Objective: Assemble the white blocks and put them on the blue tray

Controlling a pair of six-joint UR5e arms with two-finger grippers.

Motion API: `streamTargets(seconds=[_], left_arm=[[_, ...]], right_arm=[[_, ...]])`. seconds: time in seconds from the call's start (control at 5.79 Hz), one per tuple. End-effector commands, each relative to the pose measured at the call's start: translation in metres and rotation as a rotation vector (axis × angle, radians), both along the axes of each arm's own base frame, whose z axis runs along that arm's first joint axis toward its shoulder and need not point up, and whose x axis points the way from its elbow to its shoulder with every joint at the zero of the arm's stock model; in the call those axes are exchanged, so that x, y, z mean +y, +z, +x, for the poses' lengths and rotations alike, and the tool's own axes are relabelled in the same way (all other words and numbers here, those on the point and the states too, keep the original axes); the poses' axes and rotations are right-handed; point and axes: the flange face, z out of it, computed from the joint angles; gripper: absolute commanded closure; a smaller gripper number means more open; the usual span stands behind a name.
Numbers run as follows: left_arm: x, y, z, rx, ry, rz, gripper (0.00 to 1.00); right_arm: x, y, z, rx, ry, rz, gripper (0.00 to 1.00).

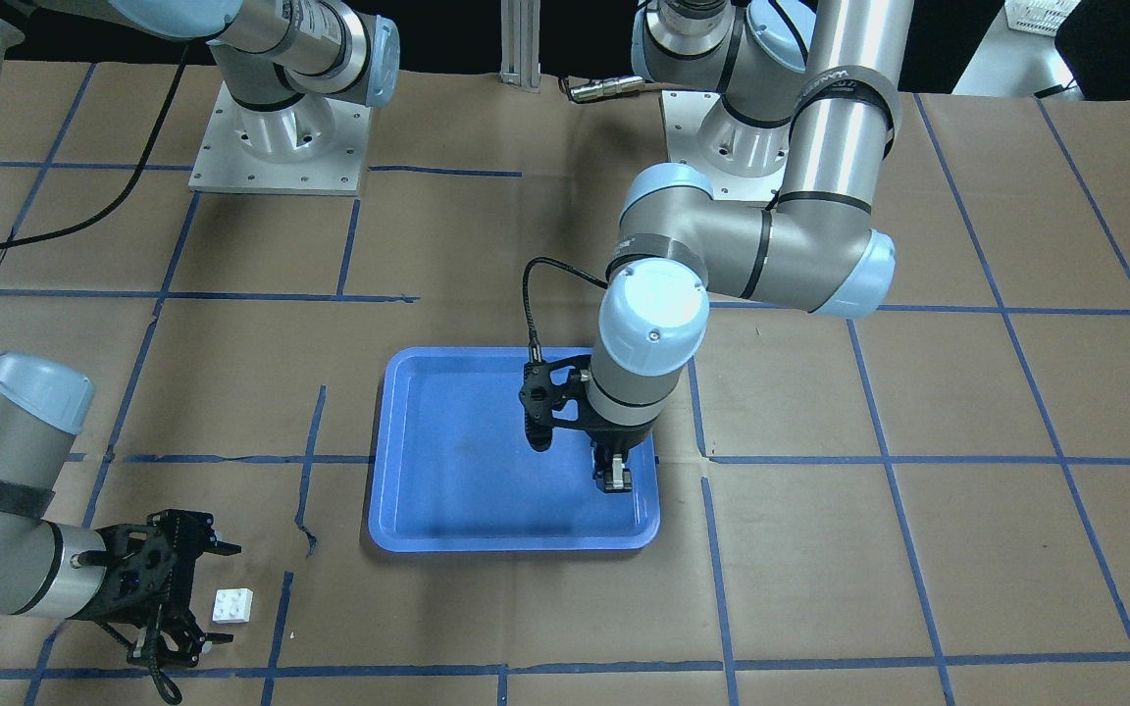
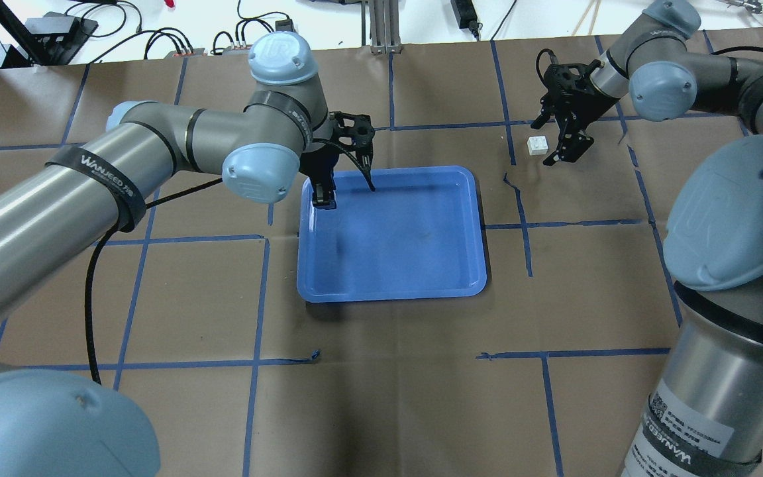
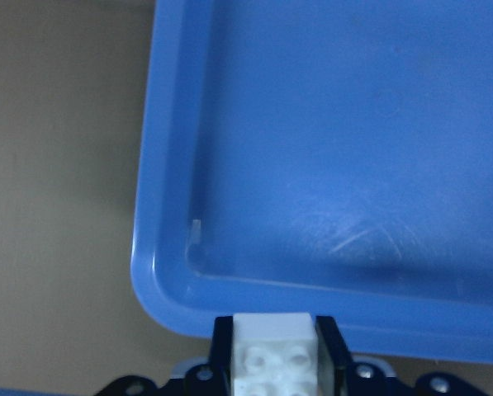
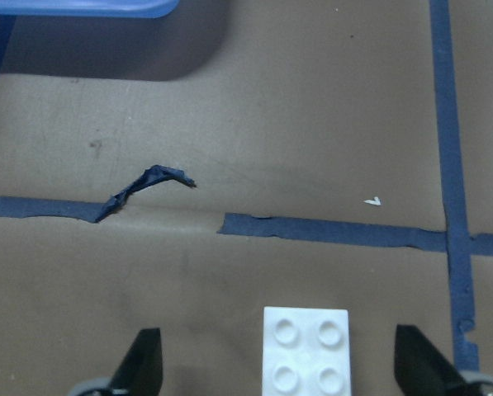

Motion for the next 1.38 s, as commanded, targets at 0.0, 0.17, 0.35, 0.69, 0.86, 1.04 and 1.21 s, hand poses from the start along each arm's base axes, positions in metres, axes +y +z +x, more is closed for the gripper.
streamTargets(seconds=[0.0, 0.17, 0.35, 0.69, 0.86, 1.04, 1.21], left_arm=[[0.020, -0.014, -0.045, 0.001, -0.033, -0.014, 0.99], [0.023, -0.040, -0.054, -0.011, -0.033, 0.022, 0.96], [0.021, -0.051, -0.055, -0.011, -0.033, 0.022, 0.96], [0.021, -0.062, -0.059, -0.007, -0.018, 0.022, 0.88], [0.025, -0.065, -0.059, -0.008, -0.021, 0.017, 0.61], [0.031, -0.060, -0.057, 0.005, -0.023, -0.006, 0.15], [0.033, -0.061, -0.056, 0.002, -0.021, -0.002, 0.13]], right_arm=[[0.003, -0.006, -0.001, 0.000, -0.025, -0.001, 0.03], [0.002, -0.006, -0.002, 0.000, -0.028, -0.002, 0.23], [0.000, -0.004, -0.002, 0.003, -0.026, -0.016, 0.32], [-0.002, -0.002, -0.004, 0.014, -0.021, -0.034, 0.49], [-0.004, -0.001, -0.005, 0.024, -0.019, -0.055, 0.57], [-0.004, 0.002, -0.005, 0.025, -0.019, -0.059, 0.66], [-0.005, 0.009, -0.005, 0.027, -0.019, -0.071, 0.73]])
